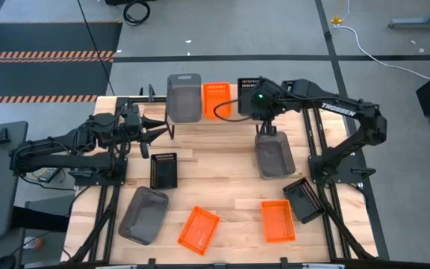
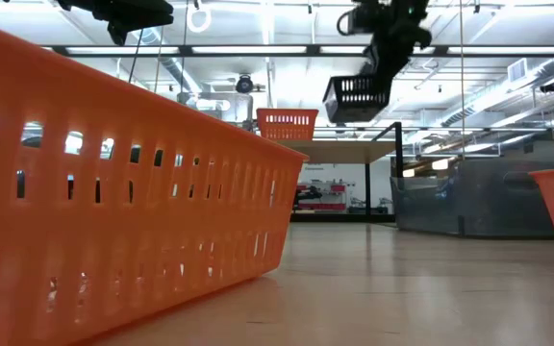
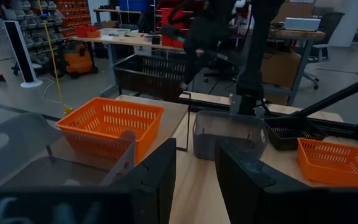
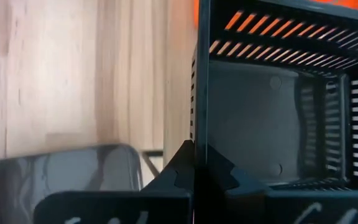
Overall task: Stack baskets on shelf by color
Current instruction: Put the middle black basket on the shelf
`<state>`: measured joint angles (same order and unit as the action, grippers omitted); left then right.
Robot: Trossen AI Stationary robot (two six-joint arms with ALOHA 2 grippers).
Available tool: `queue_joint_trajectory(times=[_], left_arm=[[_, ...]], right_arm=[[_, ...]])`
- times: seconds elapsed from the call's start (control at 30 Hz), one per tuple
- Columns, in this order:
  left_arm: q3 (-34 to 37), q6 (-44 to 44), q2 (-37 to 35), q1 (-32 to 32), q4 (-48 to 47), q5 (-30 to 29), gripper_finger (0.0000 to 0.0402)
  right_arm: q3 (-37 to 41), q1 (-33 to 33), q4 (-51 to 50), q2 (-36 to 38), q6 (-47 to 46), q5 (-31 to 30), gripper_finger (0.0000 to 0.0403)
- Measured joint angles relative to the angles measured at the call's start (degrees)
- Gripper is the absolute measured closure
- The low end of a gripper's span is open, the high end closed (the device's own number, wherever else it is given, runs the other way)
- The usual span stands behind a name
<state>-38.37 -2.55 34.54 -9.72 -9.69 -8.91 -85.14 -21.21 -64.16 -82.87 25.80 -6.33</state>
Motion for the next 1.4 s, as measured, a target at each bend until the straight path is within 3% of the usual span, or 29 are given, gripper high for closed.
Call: queue_joint_trajectory(times=[0.13, 0.43, 0.93, 1.4], left_arm=[[0.00, 0.18, 0.00, -0.01, 0.01, -0.01, 0.0285], [0.00, 0.20, 0.00, 0.00, -0.01, 0.00, 0.0285], [0.00, 0.20, 0.00, -0.02, 0.00, 0.00, 0.0285], [-0.01, 0.20, 0.00, -0.01, 0.00, -0.02, 0.0285]], right_arm=[[4.64, -2.75, 5.66, 0.54, 1.75, 5.39, 0.0394], [12.41, -6.33, 14.29, 0.46, 5.11, 6.01, 0.0394], [12.78, -7.08, 17.01, 0.46, 1.12, 9.03, 0.0392], [12.74, -7.08, 18.30, 0.46, -1.79, 9.01, 0.0309]])
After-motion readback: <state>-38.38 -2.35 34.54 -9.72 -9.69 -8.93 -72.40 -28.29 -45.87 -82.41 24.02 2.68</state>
